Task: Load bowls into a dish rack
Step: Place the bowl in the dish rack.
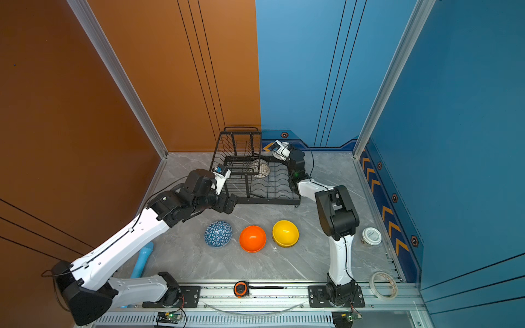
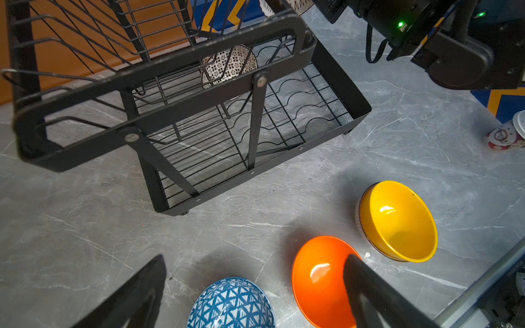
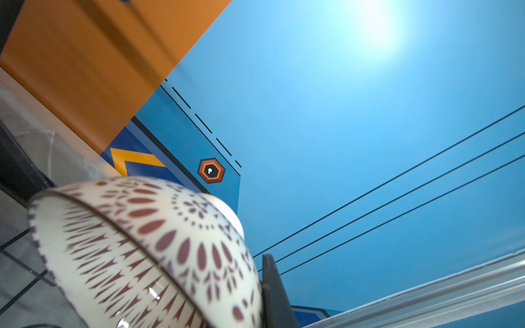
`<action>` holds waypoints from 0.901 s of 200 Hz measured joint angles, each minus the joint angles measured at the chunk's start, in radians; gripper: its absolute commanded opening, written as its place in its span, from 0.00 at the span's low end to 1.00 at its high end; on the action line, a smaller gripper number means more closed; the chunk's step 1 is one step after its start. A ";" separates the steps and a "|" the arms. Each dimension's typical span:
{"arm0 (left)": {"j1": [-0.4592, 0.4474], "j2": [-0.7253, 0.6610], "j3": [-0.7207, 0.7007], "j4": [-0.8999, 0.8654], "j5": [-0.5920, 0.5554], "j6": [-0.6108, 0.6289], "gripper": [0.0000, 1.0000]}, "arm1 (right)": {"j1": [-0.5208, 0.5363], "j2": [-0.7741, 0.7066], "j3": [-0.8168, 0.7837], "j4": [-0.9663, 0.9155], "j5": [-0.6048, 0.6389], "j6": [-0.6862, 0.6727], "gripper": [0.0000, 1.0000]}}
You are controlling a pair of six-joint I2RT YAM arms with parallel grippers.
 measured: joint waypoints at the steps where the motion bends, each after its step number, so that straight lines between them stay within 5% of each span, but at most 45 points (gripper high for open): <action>1: 0.001 0.000 0.000 -0.001 0.001 0.000 0.98 | 0.000 0.003 0.001 0.002 -0.001 -0.002 0.00; 180: 0.047 0.001 0.000 -0.020 0.038 0.011 0.98 | -0.022 0.192 -0.022 0.177 -0.074 -0.043 0.00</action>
